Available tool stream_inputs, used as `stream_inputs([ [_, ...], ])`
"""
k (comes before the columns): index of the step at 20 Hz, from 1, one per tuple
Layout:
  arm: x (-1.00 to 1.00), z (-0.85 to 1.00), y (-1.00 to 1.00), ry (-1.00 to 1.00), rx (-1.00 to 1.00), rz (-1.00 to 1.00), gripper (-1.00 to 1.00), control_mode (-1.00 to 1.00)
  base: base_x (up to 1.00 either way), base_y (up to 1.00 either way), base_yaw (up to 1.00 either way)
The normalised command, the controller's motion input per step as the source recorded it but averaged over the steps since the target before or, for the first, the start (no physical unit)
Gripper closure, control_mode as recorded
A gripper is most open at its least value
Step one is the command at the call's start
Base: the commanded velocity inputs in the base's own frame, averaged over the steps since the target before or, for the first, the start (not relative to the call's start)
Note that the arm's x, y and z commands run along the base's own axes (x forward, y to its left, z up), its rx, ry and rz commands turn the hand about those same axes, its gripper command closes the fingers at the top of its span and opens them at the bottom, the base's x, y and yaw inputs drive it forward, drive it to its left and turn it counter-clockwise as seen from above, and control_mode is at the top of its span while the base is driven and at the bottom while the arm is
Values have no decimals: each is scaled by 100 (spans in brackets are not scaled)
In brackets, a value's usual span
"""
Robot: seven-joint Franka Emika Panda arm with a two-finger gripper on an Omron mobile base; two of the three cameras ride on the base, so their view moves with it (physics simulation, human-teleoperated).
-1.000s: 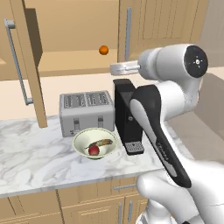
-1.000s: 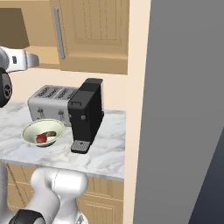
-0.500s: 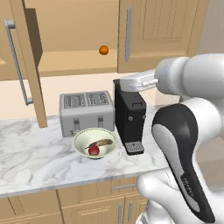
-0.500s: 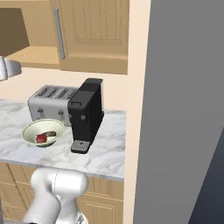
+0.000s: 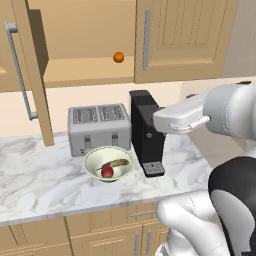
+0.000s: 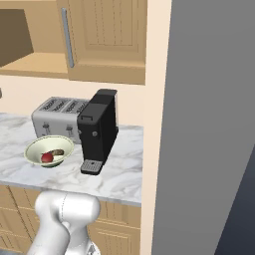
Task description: Open the cabinet. Pick the banana and apple from the cabinet and place them into the bowl. Then close the cabinet.
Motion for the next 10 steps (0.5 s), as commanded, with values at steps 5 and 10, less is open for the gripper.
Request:
stream_inputs([
  [5, -41, 0, 0, -7, 0, 1, -100, -100, 0, 0, 0],
  [10, -11, 0, 7, -11, 0, 0, -100, -100, 0, 0, 0],
])
